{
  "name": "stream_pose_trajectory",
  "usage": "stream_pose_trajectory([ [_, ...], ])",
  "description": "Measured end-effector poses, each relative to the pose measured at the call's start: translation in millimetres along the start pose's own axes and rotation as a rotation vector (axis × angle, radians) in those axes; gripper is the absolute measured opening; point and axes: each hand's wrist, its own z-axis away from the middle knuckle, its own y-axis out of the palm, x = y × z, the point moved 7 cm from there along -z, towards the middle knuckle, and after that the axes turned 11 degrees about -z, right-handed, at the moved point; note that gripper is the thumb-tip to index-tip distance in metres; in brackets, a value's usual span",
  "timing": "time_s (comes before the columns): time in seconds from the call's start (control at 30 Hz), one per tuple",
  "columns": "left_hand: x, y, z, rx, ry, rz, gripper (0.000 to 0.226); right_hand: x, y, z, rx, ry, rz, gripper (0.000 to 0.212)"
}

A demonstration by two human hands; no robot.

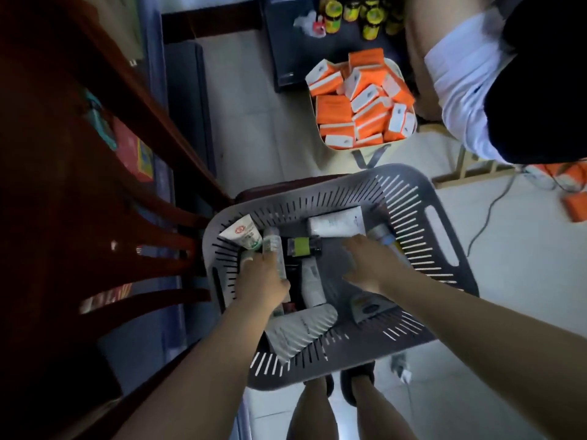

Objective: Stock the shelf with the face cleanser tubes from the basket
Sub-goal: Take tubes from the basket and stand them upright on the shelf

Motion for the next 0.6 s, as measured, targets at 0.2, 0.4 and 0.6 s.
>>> stream_pose_trajectory([
  [0.2,-2.3,31.0,-41.2,0.019,-0.137,0.201,0.076,-23.0,20.2,-63.5,-0.092,0.174,-0.398,0.063],
  [0.4,-1.1,45.6,-56.0,-0.045,-0.209,0.289,0.09,-54.1,25.0,-91.9,-0.331,0.535,-0.865,0.077],
  [0.6,3.1,44.5,-59.2,-0.133,-0.145,0.639,0.072,-57.4,31.6,-110.0,-0.26,0.621,-0.836,0.087],
])
